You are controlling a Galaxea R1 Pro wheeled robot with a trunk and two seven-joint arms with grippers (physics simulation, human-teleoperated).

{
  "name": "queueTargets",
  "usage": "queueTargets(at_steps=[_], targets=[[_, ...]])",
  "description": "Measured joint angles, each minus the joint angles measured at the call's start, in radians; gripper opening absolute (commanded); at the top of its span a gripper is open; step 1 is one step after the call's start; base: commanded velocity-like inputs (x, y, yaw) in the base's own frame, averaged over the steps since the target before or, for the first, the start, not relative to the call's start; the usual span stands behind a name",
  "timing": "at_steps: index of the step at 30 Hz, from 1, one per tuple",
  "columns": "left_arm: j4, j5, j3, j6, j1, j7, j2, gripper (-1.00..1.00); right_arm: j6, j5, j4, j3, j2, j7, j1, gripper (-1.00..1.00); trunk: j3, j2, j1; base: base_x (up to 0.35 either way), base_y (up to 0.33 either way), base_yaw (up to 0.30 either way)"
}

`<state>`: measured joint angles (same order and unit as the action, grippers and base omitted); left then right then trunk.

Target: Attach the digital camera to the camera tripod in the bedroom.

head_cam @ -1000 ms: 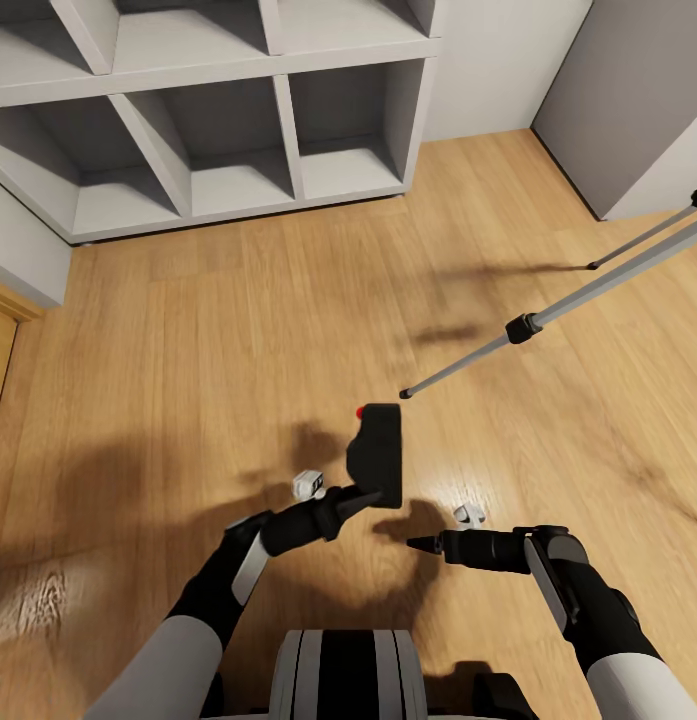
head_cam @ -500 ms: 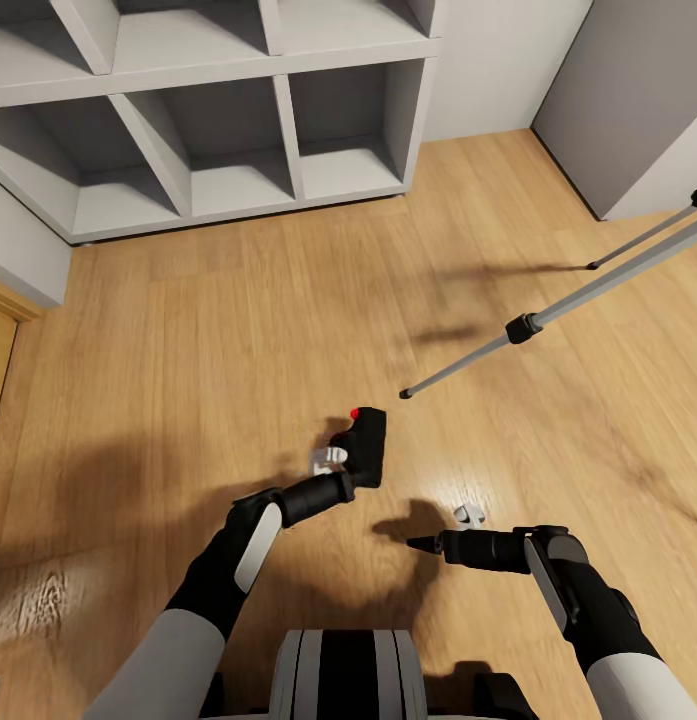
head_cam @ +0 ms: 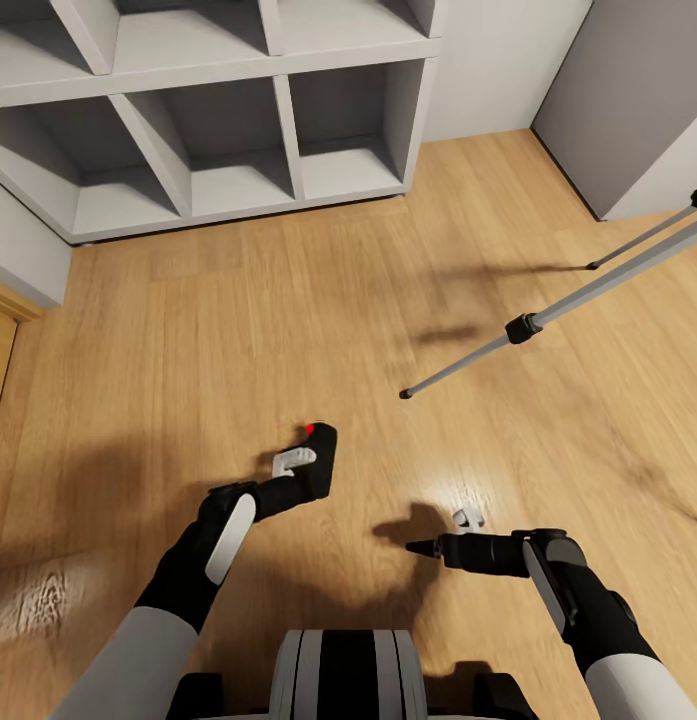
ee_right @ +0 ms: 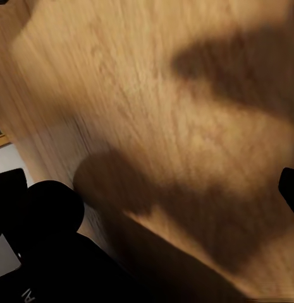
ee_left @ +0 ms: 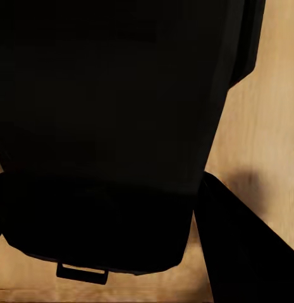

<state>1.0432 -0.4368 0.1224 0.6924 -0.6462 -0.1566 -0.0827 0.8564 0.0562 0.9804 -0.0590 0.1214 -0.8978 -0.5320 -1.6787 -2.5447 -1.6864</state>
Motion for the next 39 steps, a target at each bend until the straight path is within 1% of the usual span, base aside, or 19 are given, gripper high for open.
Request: queueTargets(at_steps=[3,6,14,27,31,33,34,35,36,37,38,39], targets=[[0.017,0.001,0.0,0.061,0.0,0.003,0.003,-1.0,0.0,-0.001,-0.005,0.0,-0.001,0.0,0.0,1.0,0.0,0.0,0.0,0.0,0.0,0.0],[0.035,0.002,0.0,0.09,0.001,0.005,0.004,-1.0,0.0,-0.002,-0.007,0.0,-0.001,0.0,0.0,1.0,0.0,0.0,0.0,0.0,0.0,0.0],[0.045,0.002,0.001,0.104,0.001,0.005,0.003,-1.0,0.0,-0.001,-0.008,0.001,-0.002,0.0,0.0,1.0,0.0,0.0,0.0,0.0,0.0,0.0],[0.045,-0.003,0.001,0.112,0.0,0.006,0.002,-1.0,0.001,0.003,-0.008,0.0,-0.002,-0.006,0.0,1.0,0.05,0.003,0.006,0.0,0.0,0.0],[0.061,-0.007,0.001,0.121,0.001,0.006,0.002,-1.0,0.002,0.005,-0.008,-0.001,0.0,-0.009,0.0,1.0,0.066,0.004,0.008,0.0,0.0,0.0],[0.101,-0.028,0.002,0.156,0.001,0.006,0.002,-1.0,0.002,0.007,-0.008,-0.001,0.002,-0.009,0.0,1.0,0.073,0.004,0.009,0.0,0.0,0.0],[0.141,-0.049,0.001,0.186,0.0,0.007,0.002,-1.0,0.003,0.008,-0.008,-0.001,0.003,-0.01,0.0,1.0,0.077,0.005,0.009,0.0,0.0,0.0],[0.221,-0.078,0.001,0.236,0.003,0.008,0.004,-1.0,0.003,0.008,-0.007,-0.002,0.004,-0.01,0.0,1.0,0.081,0.005,0.009,0.0,0.0,0.0],[0.258,-0.106,0.001,0.253,0.005,0.009,0.004,-1.0,0.003,0.008,-0.007,-0.002,0.004,-0.01,0.0,1.0,0.085,0.005,0.01,0.0,0.0,0.0],[0.327,-0.121,0.0,0.288,0.02,0.009,0.006,-1.0,0.004,0.009,-0.007,-0.002,0.004,-0.01,0.0,1.0,0.089,0.005,0.01,0.0,0.0,0.0],[0.348,-0.135,0.0,0.297,0.027,0.011,0.007,-1.0,0.004,0.009,-0.007,-0.002,0.005,-0.01,0.0,1.0,0.093,0.006,0.011,0.0,0.0,0.0],[0.369,-0.138,0.0,0.309,0.038,0.011,0.007,-1.0,0.004,0.009,-0.007,-0.002,0.005,-0.01,0.0,1.0,0.096,0.006,0.011,0.0,0.0,0.0]])
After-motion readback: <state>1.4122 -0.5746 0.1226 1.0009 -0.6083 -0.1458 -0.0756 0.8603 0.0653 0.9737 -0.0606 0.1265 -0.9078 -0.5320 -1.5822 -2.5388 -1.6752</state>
